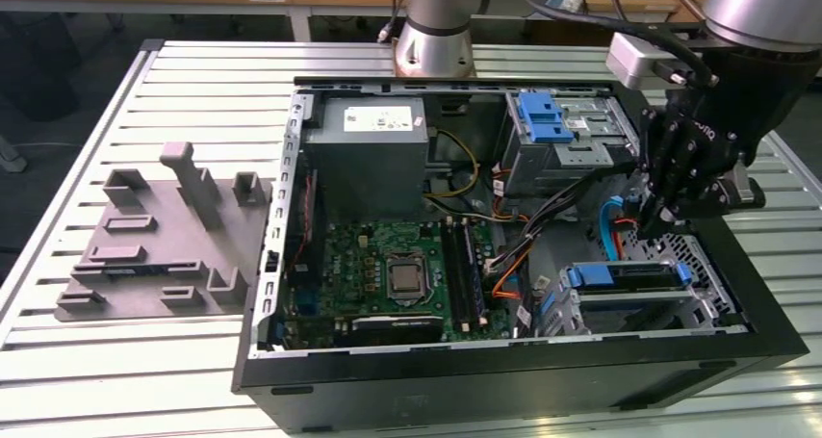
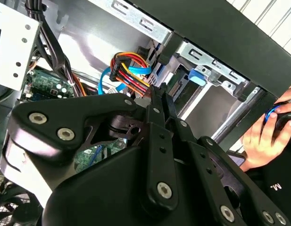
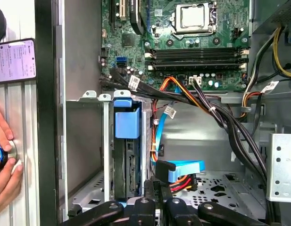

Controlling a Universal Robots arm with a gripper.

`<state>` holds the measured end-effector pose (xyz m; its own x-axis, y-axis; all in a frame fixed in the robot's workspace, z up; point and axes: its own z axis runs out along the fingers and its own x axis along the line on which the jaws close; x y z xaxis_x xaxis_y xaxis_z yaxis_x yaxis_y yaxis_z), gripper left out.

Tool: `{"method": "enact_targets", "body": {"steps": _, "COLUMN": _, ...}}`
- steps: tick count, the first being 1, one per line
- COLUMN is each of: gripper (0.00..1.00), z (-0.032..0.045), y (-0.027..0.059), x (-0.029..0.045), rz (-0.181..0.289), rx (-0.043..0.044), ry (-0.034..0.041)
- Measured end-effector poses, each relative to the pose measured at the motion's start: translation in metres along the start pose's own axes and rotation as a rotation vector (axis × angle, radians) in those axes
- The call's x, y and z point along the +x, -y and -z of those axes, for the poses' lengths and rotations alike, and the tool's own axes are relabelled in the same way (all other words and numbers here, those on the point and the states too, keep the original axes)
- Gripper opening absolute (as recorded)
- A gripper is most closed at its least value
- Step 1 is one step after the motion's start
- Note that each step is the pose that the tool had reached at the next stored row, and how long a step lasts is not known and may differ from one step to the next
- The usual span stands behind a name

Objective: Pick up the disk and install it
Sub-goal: 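Insert the first disk wire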

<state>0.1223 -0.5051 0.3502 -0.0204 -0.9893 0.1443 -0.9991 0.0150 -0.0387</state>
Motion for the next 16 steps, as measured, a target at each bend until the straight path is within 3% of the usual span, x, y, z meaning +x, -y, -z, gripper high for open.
{"method": "enact_targets", "body": {"steps": 2, "gripper": 0.16, "z": 0.0001, "y": 0.0, "x": 0.0, "rz": 0.001, "rx": -0.0029, "ry": -0.0002}}
{"method": "enact_targets", "body": {"steps": 3, "gripper": 0.16, "z": 0.0001, "y": 0.0003, "x": 0.0002, "rz": 0.002, "rx": -0.0112, "ry": -0.0004}}
{"method": "enact_targets", "body": {"steps": 6, "gripper": 0.16, "z": -0.0005, "y": 0.0016, "x": 0.0009, "rz": 0.007, "rx": -0.048, "ry": 0.0002}}
{"method": "enact_targets", "body": {"steps": 8, "gripper": 0.16, "z": -0.0013, "y": 0.0022, "x": 0.0019, "rz": 0.009, "rx": -0.0636, "ry": 0.0008}}
{"method": "enact_targets", "body": {"steps": 14, "gripper": 0.16, "z": -0.0079, "y": 0.0026, "x": 0.0099, "rz": 0.009, "rx": -0.07, "ry": 0.0113}}
{"method": "enact_targets", "body": {"steps": 16, "gripper": 0.16, "z": -0.0081, "y": 0.0027, "x": 0.0103, "rz": 0.009, "rx": -0.0703, "ry": 0.0118}}
